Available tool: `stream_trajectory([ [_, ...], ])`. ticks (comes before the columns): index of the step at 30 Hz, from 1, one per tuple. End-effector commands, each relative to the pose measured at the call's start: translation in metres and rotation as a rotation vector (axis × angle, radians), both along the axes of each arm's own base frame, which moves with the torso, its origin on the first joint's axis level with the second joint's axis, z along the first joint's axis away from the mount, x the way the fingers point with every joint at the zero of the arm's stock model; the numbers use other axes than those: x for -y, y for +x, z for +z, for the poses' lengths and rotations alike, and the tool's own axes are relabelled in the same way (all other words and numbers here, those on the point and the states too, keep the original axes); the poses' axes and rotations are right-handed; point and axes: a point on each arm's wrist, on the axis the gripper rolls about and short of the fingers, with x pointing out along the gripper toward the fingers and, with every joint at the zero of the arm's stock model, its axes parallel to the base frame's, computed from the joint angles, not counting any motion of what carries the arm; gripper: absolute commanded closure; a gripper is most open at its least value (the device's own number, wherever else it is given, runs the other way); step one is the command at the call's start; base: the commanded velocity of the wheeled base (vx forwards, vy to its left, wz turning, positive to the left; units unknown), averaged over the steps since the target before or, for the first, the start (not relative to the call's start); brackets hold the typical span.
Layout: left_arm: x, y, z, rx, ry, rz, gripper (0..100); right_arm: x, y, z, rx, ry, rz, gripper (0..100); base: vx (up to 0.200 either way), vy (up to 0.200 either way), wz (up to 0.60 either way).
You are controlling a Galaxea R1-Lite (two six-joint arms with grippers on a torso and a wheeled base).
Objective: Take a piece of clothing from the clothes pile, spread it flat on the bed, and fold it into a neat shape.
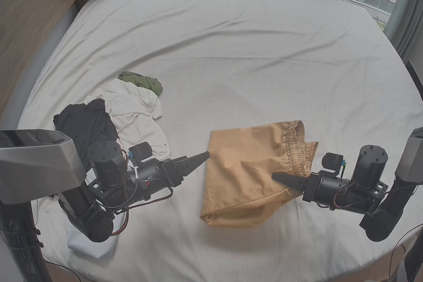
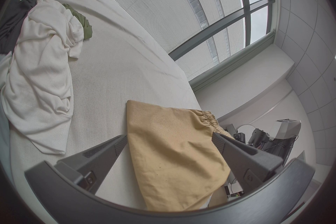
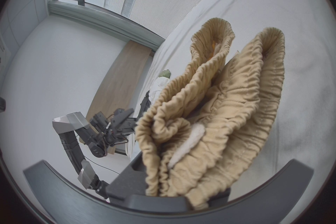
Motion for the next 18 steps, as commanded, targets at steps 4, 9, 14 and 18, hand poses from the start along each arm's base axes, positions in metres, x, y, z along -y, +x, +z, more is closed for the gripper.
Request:
stream_trajectory([
  [4, -0.002, -0.004, 0.016, 0.042, -0.02, 0.001, 0, -0.003, -0.002, 0.027, 0.101, 0.05, 0.011, 100, 0.0, 0.0, 0.0],
  [9, -0.006, -0.009, 0.028, 0.065, -0.039, 0.006, 0, -0.007, 0.007, 0.038, 0.155, 0.076, 0.008, 100, 0.0, 0.0, 0.0],
  [14, -0.011, -0.008, 0.033, 0.078, -0.045, 0.019, 0, -0.012, 0.017, 0.052, 0.213, 0.104, 0.007, 100, 0.0, 0.0, 0.0],
  [18, -0.014, -0.007, 0.034, 0.081, -0.045, 0.027, 0, -0.014, 0.023, 0.058, 0.242, 0.117, 0.002, 100, 0.0, 0.0, 0.0],
])
